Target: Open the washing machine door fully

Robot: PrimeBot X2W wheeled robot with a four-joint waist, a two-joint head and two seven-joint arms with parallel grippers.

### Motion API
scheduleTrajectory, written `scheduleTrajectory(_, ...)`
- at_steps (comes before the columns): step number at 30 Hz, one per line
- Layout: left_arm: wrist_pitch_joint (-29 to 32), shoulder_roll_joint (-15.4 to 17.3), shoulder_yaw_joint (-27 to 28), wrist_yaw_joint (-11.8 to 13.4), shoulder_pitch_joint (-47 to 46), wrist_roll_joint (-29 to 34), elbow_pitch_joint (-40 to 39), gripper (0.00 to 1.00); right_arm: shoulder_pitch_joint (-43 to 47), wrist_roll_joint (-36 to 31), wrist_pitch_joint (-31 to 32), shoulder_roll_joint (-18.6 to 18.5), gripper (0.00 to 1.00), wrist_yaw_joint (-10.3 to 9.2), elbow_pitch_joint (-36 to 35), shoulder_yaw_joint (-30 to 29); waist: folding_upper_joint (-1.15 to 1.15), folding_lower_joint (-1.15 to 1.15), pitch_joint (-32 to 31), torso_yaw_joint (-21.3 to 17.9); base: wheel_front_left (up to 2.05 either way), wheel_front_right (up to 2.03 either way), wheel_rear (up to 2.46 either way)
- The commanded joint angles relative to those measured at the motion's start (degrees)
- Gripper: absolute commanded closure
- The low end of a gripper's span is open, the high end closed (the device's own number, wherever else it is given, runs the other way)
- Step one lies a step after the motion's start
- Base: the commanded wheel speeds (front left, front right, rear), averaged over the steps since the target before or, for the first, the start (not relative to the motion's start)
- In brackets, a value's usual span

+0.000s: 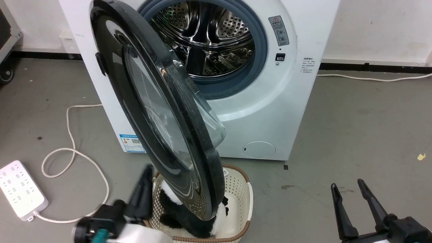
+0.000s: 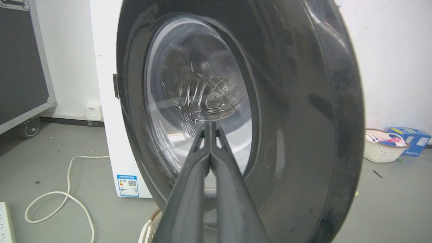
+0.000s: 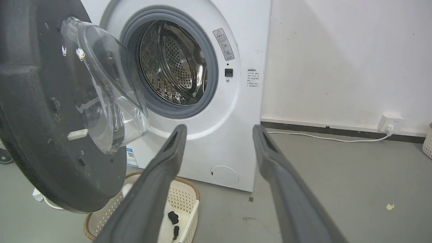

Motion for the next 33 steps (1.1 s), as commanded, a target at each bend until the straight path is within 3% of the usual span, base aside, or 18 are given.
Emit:
scheduleTrajectory(1,-0.3,0.08,0.62,0.57,-0.85,-0.58,-1.93,1.0,-0.15,0.31,-0.26,0.28,0.0,0.05,-0.12,0.08,0.0,0.0,-0.14,-0.09,0.0,0.0,0.0)
scheduleTrajectory(11,-0.3,0.08,3.4,5.13,-4.99,-5.54,-17.97,1.0,-0.85,0.59,-0.26,0.29,0.0,0.05,0.1,0.72,0.0,0.0,-0.72,-0.96,0.0,0.0,0.0)
scheduleTrajectory(18,-0.3,0.08,-2.99,6.37,-8.26,-4.02,-24.42,1.0,-0.89,1.25,-0.26,0.29,0.0,0.05,0.35,1.01,0.0,0.0,-1.05,-1.69,0.0,0.0,0.0)
scheduleTrajectory(26,-0.29,0.08,-16.05,5.53,-6.88,-3.3,-18.11,1.0,-0.81,3.22,-0.26,0.29,0.0,0.05,0.79,0.54,0.0,0.0,-1.14,-1.92,0.0,0.0,0.0)
scheduleTrajectory(28,0.29,0.08,-20.46,5.44,-6.34,-5.03,-11.77,1.0,-1.01,3.45,-0.26,0.29,0.0,0.05,0.84,0.7,0.0,0.0,-1.04,-2.12,0.0,0.0,0.0)
scheduleTrajectory(33,2.86,0.08,-24.14,5.74,-7.18,-7.62,-3.3,1.0,-1.03,3.63,-0.26,0.29,0.0,0.05,0.76,0.78,0.0,0.0,-0.77,-2.37,0.0,0.0,0.0)
